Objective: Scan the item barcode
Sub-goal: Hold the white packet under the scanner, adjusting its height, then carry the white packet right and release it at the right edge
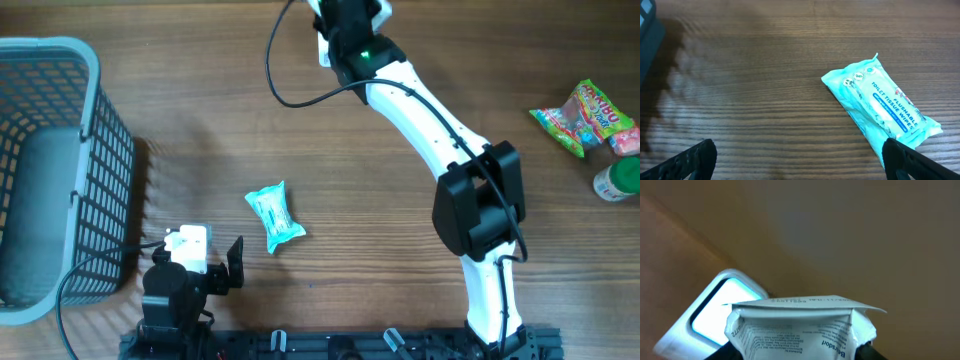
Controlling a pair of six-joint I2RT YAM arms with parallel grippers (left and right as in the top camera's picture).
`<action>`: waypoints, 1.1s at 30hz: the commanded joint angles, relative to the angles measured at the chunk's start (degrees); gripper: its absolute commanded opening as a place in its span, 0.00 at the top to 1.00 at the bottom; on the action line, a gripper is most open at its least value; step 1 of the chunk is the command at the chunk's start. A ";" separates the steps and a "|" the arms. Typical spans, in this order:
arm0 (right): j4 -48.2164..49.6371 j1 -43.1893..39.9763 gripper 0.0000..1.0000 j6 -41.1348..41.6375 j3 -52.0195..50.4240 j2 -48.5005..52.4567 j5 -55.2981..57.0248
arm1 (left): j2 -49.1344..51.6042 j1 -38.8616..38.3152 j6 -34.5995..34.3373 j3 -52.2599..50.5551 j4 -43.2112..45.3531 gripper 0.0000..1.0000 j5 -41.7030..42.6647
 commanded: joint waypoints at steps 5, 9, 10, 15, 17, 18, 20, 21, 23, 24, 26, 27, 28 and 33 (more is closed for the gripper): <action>9.14 -0.04 0.60 -9.97 0.81 -0.42 1.16 | -0.15 0.42 -0.33 -0.22 0.13 0.00 -0.13; 14.71 0.15 0.62 -14.69 0.81 2.08 2.47 | -0.15 0.42 -0.33 -0.22 0.13 0.00 -0.13; 16.98 0.13 0.62 -16.04 0.81 3.21 3.21 | -0.15 0.42 -0.33 -0.22 0.13 0.00 -0.13; 26.36 0.63 0.61 -24.41 0.81 9.07 5.49 | -0.15 0.42 -0.33 -0.22 0.13 0.00 -0.13; 34.97 1.44 0.61 -32.30 0.81 13.88 5.66 | -0.15 0.42 -0.33 -0.22 0.15 0.00 -0.13; 36.48 1.64 0.61 -34.18 0.81 15.02 5.84 | -0.15 0.42 -0.33 -0.22 0.13 0.00 -0.13; 39.04 1.99 0.61 -36.37 0.81 16.90 6.60 | -0.15 0.42 -0.33 -0.22 0.15 0.00 -0.13; 40.65 2.14 0.62 -36.98 0.81 18.03 6.93 | -0.15 0.42 -0.33 -0.22 0.13 0.00 -0.13; 42.97 2.54 0.61 -38.27 0.83 19.89 6.88 | -0.15 0.42 -0.33 -0.22 0.15 0.00 -0.13; 44.09 2.84 0.62 -39.01 0.83 20.70 6.91 | -0.15 0.42 -0.33 -0.22 0.15 0.00 -0.13; 45.38 3.30 0.61 -39.87 0.83 22.03 6.43 | -0.15 0.42 -0.33 -0.22 0.13 0.00 -0.13; 45.38 3.41 0.61 -39.85 0.81 22.38 6.05 | -0.15 0.42 -0.33 -0.22 0.13 0.00 -0.13; 45.55 3.48 0.61 -39.89 0.83 22.77 6.05 | -0.15 0.42 -0.33 -0.22 0.15 0.00 -0.13; 48.26 3.50 0.61 -44.44 0.83 22.91 7.41 | -0.15 0.42 -0.33 -0.22 0.13 0.00 -0.13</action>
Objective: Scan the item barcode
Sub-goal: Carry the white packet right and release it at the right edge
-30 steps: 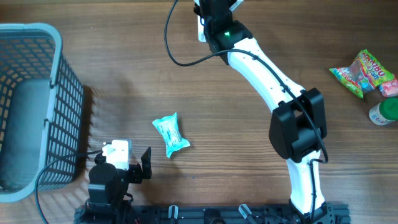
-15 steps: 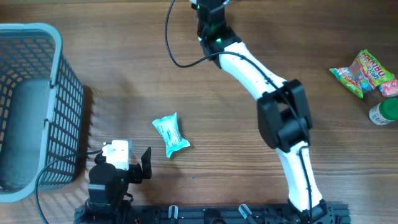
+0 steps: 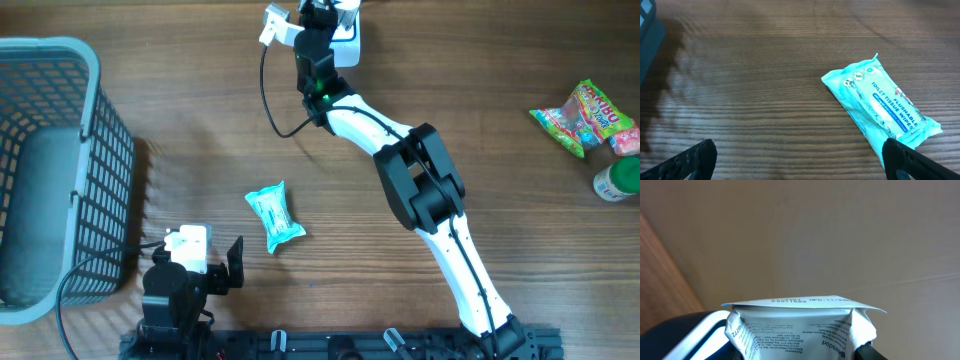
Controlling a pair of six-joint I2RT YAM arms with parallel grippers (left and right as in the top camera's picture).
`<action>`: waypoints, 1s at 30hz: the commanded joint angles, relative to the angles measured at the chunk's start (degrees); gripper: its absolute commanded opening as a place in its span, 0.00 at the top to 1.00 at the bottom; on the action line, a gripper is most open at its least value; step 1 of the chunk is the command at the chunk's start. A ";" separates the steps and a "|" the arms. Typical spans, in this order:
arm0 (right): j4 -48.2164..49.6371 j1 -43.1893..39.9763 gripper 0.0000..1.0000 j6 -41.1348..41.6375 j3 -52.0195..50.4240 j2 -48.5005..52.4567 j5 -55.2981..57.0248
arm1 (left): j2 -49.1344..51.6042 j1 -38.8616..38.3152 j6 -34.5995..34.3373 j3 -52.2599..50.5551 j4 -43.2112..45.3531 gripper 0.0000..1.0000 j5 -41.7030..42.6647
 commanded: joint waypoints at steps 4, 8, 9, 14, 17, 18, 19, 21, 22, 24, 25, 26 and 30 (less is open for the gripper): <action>2.16 -0.22 0.62 -4.31 0.76 -0.85 6.05 | -0.15 0.42 -0.33 -0.22 0.17 0.00 -0.13; -0.55 -2.32 0.62 1.05 0.76 -6.97 12.59 | -0.15 0.42 -0.33 -0.22 0.15 0.00 -0.13; -4.37 -3.74 0.62 3.91 0.76 -9.29 15.06 | -0.15 0.42 -0.33 -0.22 0.15 0.00 -0.13; -14.51 -13.00 0.64 10.75 0.76 -12.68 28.87 | -0.15 0.42 -0.33 -0.22 0.15 0.00 -0.13; -26.23 -20.35 0.64 20.81 0.66 -12.68 31.71 | -0.15 0.42 -0.33 -0.22 0.15 0.00 -0.13; -30.38 -22.25 0.64 23.50 0.66 -12.68 31.43 | -0.15 0.42 -0.33 -0.22 0.15 0.00 -0.13; -35.74 -24.46 0.64 27.91 0.66 -12.66 30.14 | -0.15 0.42 -0.33 -0.22 0.15 0.00 -0.13; -46.10 -30.08 0.64 40.83 0.66 -12.63 27.08 | -0.15 0.42 -0.33 -0.22 0.15 0.00 -0.13; -48.28 -31.30 0.64 43.45 0.66 -12.63 25.88 | -0.15 0.42 -0.33 -0.22 0.17 0.00 -0.13; -55.10 -34.93 0.64 50.62 0.66 -12.61 21.07 | -0.15 0.42 -0.33 -0.22 0.17 0.00 -0.13; -58.36 -36.92 0.64 54.27 0.66 -12.61 18.16 | -0.15 0.42 -0.33 -0.22 0.15 0.00 -0.13; -61.18 -38.80 0.65 57.55 0.66 -12.61 15.32 | -0.15 0.42 -0.33 -0.22 0.15 0.00 -0.13; -70.25 -43.82 0.57 63.91 0.66 -12.61 2.29 | -0.15 0.42 -0.33 -0.22 0.15 0.00 -0.13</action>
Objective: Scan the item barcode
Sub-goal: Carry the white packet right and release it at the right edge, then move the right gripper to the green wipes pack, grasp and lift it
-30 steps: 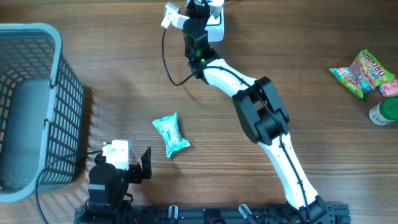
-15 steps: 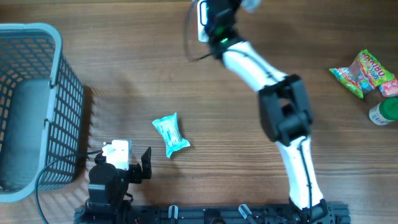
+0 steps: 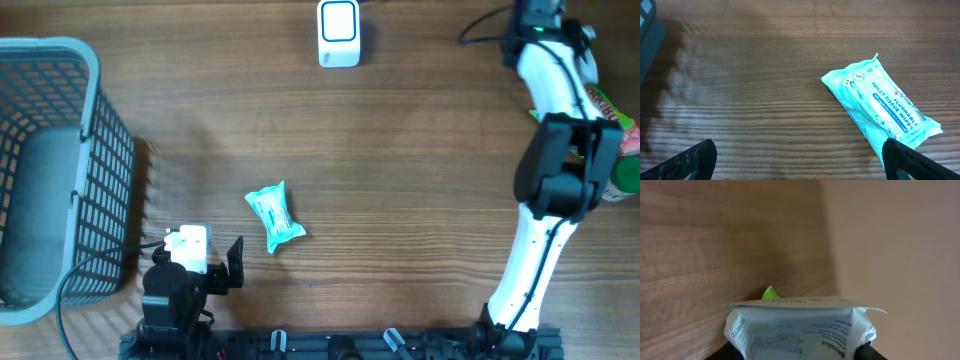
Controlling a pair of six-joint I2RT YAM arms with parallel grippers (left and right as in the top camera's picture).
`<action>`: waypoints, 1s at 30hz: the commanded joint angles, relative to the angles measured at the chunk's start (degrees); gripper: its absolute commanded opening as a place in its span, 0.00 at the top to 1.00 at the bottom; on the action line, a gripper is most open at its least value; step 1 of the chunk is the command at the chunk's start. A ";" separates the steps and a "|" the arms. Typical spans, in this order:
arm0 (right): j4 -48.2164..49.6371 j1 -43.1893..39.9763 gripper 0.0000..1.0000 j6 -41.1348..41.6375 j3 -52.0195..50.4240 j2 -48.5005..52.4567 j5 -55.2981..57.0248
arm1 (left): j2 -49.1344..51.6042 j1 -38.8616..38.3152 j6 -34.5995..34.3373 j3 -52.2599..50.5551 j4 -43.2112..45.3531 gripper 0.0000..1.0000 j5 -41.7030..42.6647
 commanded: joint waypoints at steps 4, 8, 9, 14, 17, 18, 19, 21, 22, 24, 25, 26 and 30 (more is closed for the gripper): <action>-9.42 -4.96 0.00 17.59 0.22 -0.70 -19.78 | -0.15 0.42 -0.33 -0.22 0.17 0.00 -0.13; -12.13 -2.73 0.00 21.44 0.31 -7.06 -30.93 | -0.15 0.42 -0.33 -0.22 0.15 0.00 -0.13; -12.39 -1.66 0.00 23.04 0.31 -9.33 -34.29 | -0.15 0.42 -0.33 -0.22 0.15 0.00 -0.13; -27.69 11.06 0.00 35.26 0.28 -23.06 -69.81 | -0.15 0.42 -0.33 -0.22 0.15 0.00 -0.13; -34.84 20.96 0.00 37.55 0.04 -22.73 -75.87 | -0.15 0.42 -0.33 -0.22 0.15 0.00 -0.13; -37.86 24.92 0.00 37.51 -0.44 -22.21 -75.82 | -0.15 0.42 -0.33 -0.22 0.15 0.00 -0.13; -39.60 28.26 0.00 37.11 -1.38 -21.77 -75.84 | -0.15 0.42 -0.33 -0.22 0.15 0.00 -0.13; -39.19 36.09 0.00 36.74 -5.57 -21.40 -73.79 | -0.15 0.42 -0.33 -0.22 0.15 0.00 -0.13; -37.64 38.95 0.00 37.00 -7.54 -21.33 -71.91 | -0.15 0.42 -0.33 -0.22 0.15 0.00 -0.13; -33.33 44.78 0.00 37.16 -12.20 -21.33 -70.38 | -0.15 0.42 -0.33 -0.22 0.17 0.00 -0.13; -30.67 47.67 0.00 37.16 -14.69 -21.33 -70.40 | -0.15 0.42 -0.33 -0.22 0.15 0.00 -0.13; -28.13 50.18 0.00 37.16 -16.98 -21.31 -70.38 | -0.15 0.42 -0.33 -0.22 0.15 0.00 -0.13; -19.85 54.99 0.00 40.30 -23.23 -20.09 -70.38 | -0.15 0.42 -0.33 -0.22 0.17 0.00 -0.13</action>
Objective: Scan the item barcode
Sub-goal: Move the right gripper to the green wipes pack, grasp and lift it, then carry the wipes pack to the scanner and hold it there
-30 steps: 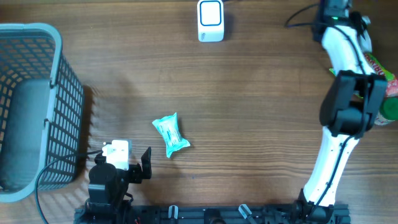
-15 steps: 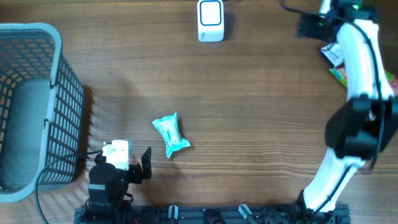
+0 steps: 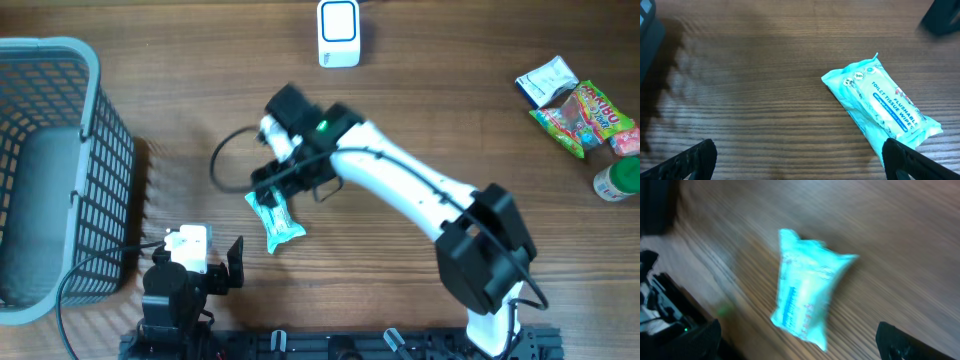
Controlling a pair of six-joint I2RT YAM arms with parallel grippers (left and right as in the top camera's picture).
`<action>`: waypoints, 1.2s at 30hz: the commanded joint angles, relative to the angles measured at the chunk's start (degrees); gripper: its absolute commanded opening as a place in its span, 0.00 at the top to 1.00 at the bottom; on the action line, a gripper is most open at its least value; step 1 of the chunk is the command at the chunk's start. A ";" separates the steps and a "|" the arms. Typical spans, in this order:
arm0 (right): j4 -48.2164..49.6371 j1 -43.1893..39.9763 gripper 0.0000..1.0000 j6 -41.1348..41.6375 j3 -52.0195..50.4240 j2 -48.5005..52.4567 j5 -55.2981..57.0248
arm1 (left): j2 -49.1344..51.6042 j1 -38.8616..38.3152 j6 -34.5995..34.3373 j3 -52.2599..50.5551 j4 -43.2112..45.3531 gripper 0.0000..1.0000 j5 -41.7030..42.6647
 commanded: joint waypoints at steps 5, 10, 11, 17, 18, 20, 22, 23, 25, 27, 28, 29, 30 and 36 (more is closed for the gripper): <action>6.21 1.29 0.16 4.26 -6.88 5.64 1.03 | -0.26 0.42 -0.33 -0.22 0.15 0.00 -0.13; 8.09 1.40 0.37 4.22 -6.88 7.78 0.98 | -0.26 0.42 -0.33 -0.22 0.15 0.00 -0.13; 8.33 1.40 0.49 4.26 -6.88 7.89 0.83 | -0.26 0.42 -0.33 -0.22 0.15 0.00 -0.13; 5.25 -0.61 0.96 13.00 -6.25 7.72 -15.80 | -0.26 0.42 -0.33 -0.22 0.15 0.00 -0.13; 3.54 -2.10 0.96 17.20 -5.60 7.69 -20.31 | -0.26 0.42 -0.33 -0.22 0.15 0.00 -0.13; 0.07 -5.44 0.96 27.15 -4.92 7.48 -30.10 | -0.26 0.42 -0.33 -0.22 0.15 0.00 -0.13; -4.63 -9.64 0.96 36.92 -4.92 7.45 -44.11 | -0.26 0.42 -0.33 -0.22 0.15 0.00 -0.13; -6.19 -11.34 0.96 39.91 -4.92 7.45 -49.24 | -0.26 0.42 -0.33 -0.22 0.15 0.00 -0.13; -8.61 -14.62 0.96 45.92 -4.94 7.45 -56.39 | -0.26 0.42 -0.33 -0.22 0.15 0.00 -0.13; -8.70 -17.05 0.96 54.18 -4.94 7.45 -59.65 | -0.26 0.42 -0.33 -0.22 0.15 0.00 -0.13; -8.33 -18.32 0.96 59.95 -4.92 7.45 -60.48 | -0.26 0.42 -0.33 -0.22 0.15 0.00 -0.13; -7.82 -19.12 0.96 64.81 -4.92 7.45 -60.48 | -0.26 0.42 -0.33 -0.22 0.15 0.00 -0.13; -6.47 -20.02 0.96 70.99 -4.92 7.45 -60.67 | -0.26 0.42 -0.33 -0.22 0.15 0.00 -0.13; 6.84 -23.17 0.96 95.86 -4.94 7.45 -62.64 | -0.26 0.42 -0.33 -0.22 0.15 0.00 -0.13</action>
